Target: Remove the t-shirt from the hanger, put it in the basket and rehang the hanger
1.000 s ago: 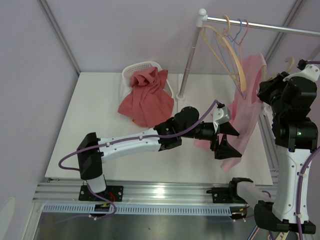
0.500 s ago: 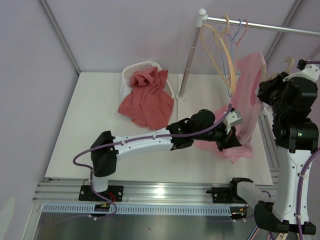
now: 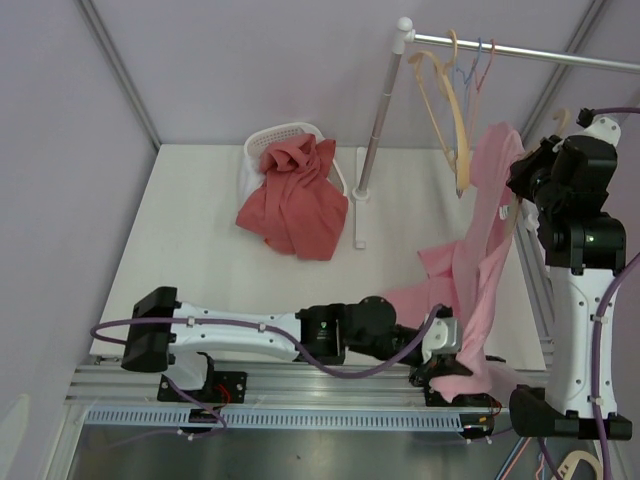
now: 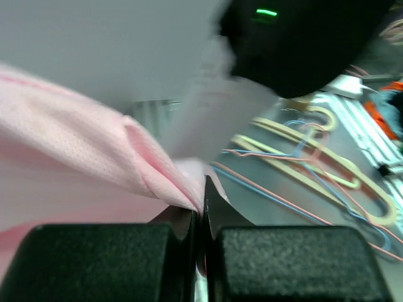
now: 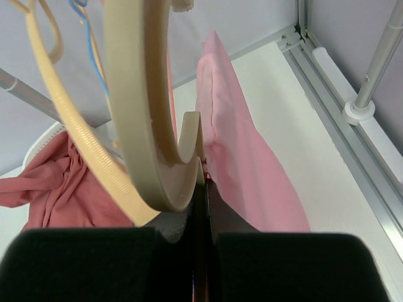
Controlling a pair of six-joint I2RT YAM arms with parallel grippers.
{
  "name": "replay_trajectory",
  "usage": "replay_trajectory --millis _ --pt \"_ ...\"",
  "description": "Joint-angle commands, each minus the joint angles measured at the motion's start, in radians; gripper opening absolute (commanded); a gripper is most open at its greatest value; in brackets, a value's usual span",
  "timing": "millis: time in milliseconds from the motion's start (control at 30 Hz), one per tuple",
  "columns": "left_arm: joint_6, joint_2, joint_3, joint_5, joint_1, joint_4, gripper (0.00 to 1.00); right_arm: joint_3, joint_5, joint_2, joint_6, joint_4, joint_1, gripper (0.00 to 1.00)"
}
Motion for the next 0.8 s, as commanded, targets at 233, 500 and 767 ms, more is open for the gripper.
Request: replay_trajectory --millis 233,500,767 --pt "-0.133 0.069 -0.226 0.479 -0.046 0.398 0.01 0.086 0.030 0.054 -0.005 0.089 0.003 0.00" --pt "-0.162 0.074 -0.220 0.268 0.011 0.280 0.01 0.152 -0.028 0.056 -0.027 -0.024 0.004 0.00" --pt "-0.259 0.180 0.212 0.096 0.321 -0.194 0.01 0.164 -0.013 0.031 -0.066 -0.198 0.018 0.00"
